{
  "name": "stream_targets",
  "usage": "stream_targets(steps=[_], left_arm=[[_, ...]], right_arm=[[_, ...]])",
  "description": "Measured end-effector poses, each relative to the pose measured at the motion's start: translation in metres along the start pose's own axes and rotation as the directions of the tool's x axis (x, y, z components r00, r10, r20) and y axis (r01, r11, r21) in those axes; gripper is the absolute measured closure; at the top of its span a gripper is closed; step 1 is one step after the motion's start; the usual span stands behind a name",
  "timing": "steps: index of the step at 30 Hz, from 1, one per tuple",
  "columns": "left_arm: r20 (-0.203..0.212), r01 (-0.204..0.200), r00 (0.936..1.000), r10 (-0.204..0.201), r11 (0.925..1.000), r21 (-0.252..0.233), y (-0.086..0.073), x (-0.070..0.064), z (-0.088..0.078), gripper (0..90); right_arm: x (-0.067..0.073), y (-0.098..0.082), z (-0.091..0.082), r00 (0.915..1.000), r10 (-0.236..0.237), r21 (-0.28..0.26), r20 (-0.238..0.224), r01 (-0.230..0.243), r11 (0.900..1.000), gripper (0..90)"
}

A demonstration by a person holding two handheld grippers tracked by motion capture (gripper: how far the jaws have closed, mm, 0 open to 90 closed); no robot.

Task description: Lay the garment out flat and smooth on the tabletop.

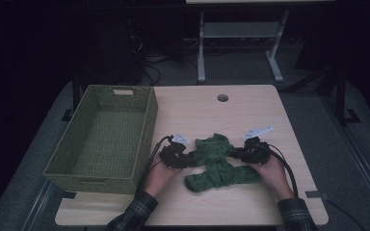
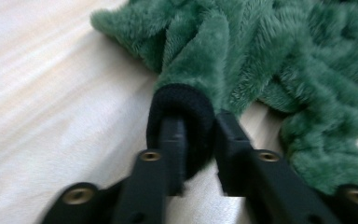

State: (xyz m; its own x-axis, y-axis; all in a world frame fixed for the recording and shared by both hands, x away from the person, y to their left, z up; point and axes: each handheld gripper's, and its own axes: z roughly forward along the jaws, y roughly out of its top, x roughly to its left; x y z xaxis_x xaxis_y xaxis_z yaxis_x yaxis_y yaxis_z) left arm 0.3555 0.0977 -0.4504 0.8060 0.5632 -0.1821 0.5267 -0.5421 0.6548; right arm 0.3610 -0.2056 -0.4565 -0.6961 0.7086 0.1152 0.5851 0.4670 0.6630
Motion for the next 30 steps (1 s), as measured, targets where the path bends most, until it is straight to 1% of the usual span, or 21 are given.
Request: stream_targets(steps=[1, 2, 3, 5, 6, 7, 8, 10, 13, 15, 17, 19, 20, 21, 23, 24, 25, 26, 28, 29, 30], left_arm=[[0.002, 0.005, 1.0, -0.005, 0.9999, -0.014, 0.002, -0.001, -0.004, 67.2], [0.009, 0.006, 0.9999, -0.005, 0.9996, -0.027, 0.005, -0.001, -0.009, 62.8], [0.016, 0.006, 0.9999, -0.005, 0.999, -0.045, 0.008, -0.002, -0.015, 60.2], [0.016, 0.002, 0.9999, -0.001, 0.9976, -0.069, 0.015, -0.004, -0.023, 55.5], [0.01, -0.005, 0.9999, 0.005, 0.9969, -0.079, 0.019, -0.004, -0.027, 54.6], [0.004, -0.008, 1.0, 0.008, 0.996, -0.089, 0.023, -0.003, -0.03, 53.6], [-0.003, -0.008, 1.0, 0.008, 0.9953, -0.097, 0.027, -0.001, -0.032, 53.4], [-0.021, -0.006, 0.9998, 0.004, 0.9933, -0.115, 0.035, 0.003, -0.034, 53.4], [-0.038, 0.0, 0.9993, -0.005, 0.9909, -0.135, 0.047, 0.011, -0.034, 53.6], [-0.044, 0.009, 0.9989, -0.015, 0.991, -0.134, 0.054, 0.018, -0.031, 53.8], [-0.047, 0.019, 0.9986, -0.025, 0.9918, -0.127, 0.06, 0.025, -0.025, 53.8], [-0.048, 0.032, 0.9981, -0.038, 0.9927, -0.116, 0.064, 0.031, -0.019, 53.7], [-0.047, 0.04, 0.9979, -0.046, 0.9925, -0.115, 0.065, 0.034, -0.015, 53.7], [-0.042, 0.049, 0.9977, -0.054, 0.9929, -0.109, 0.066, 0.037, -0.011, 53.7], [-0.042, 0.058, 0.9972, -0.062, 0.9943, -0.089, 0.066, 0.042, -0.002, 53.4], [-0.042, 0.066, 0.9967, -0.07, 0.9945, -0.081, 0.066, 0.044, 0.002, 52.9], [-0.041, 0.081, 0.9956, -0.085, 0.9931, -0.085, 0.065, 0.046, 0.006, 52.7], [-0.041, 0.079, 0.9957, -0.082, 0.9944, -0.07, 0.065, 0.048, 0.01, 52.7], [-0.037, 0.097, 0.9943, -0.1, 0.9931, -0.065, 0.062, 0.052, 0.017, 52.1], [-0.033, 0.095, 0.9948, -0.097, 0.9943, -0.048, 0.061, 0.053, 0.019, 52.0], [-0.033, 0.106, 0.9937, -0.107, 0.9932, -0.05, 0.06, 0.053, 0.022, 51.9]], right_arm=[[0.0, 0.001, -0.003, 1.0, -0.001, -0.008, 0.007, 0.001, 1.0, 66.9], [0.0, 0.001, -0.008, 1.0, -0.005, -0.018, 0.004, 0.005, 1.0, 64.7], [0.0, 0.003, -0.012, 1.0, 0.001, -0.037, 0.006, 0.0, 0.999, 62.4], [0.0, 0.006, -0.021, 0.9999, 0.011, -0.065, -0.001, -0.011, 0.998, 61.1], [0.0, 0.009, -0.026, 1.0, 0.006, -0.079, 0.004, -0.006, 0.997, 60.8], [-0.001, 0.012, -0.03, 1.0, 0.005, -0.107, 0.003, -0.004, 0.994, 60.7], [-0.002, 0.016, -0.033, 0.9999, 0.011, -0.109, -0.005, -0.011, 0.994, 59.7], [-0.003, 0.024, -0.038, 0.9999, 0.002, -0.127, 0.015, 0.0, 0.992, 60.0], [-0.008, 0.038, -0.039, 0.9999, 0.006, -0.141, 0.014, -0.004, 0.99, 60.0], [-0.011, 0.046, -0.036, 0.9999, 0.008, -0.143, 0.014, -0.006, 0.99, 60.0], [-0.014, 0.053, -0.031, 0.9999, 0.016, -0.144, -0.006, -0.017, 0.989, 59.7], [-0.015, 0.06, -0.024, 0.9999, 0.013, -0.143, -0.008, -0.014, 0.99, 59.6], [-0.016, 0.063, -0.021, 0.9998, 0.012, -0.136, -0.017, -0.015, 0.991, 59.0], [-0.016, 0.066, -0.017, 0.9996, 0.018, -0.124, -0.02, -0.021, 0.992, 58.8], [-0.017, 0.072, -0.008, 0.9996, 0.014, -0.11, -0.025, -0.017, 0.994, 58.1], [-0.017, 0.073, -0.003, 0.9997, 0.009, -0.116, -0.021, -0.011, 0.993, 58.0], [-0.018, 0.074, 0.001, 0.9995, 0.013, -0.105, -0.028, -0.016, 0.994, 57.2], [-0.019, 0.076, 0.006, 0.9992, 0.019, -0.086, -0.034, -0.022, 0.996, 56.2], [-0.02, 0.076, 0.015, 0.9992, 0.016, -0.062, -0.038, -0.018, 0.998, 56.0], [-0.02, 0.075, 0.018, 0.9988, 0.022, -0.056, -0.045, -0.024, 0.998, 55.5], [-0.021, 0.075, 0.022, 0.9987, 0.019, -0.049, -0.048, -0.021, 0.999, 55.3]])
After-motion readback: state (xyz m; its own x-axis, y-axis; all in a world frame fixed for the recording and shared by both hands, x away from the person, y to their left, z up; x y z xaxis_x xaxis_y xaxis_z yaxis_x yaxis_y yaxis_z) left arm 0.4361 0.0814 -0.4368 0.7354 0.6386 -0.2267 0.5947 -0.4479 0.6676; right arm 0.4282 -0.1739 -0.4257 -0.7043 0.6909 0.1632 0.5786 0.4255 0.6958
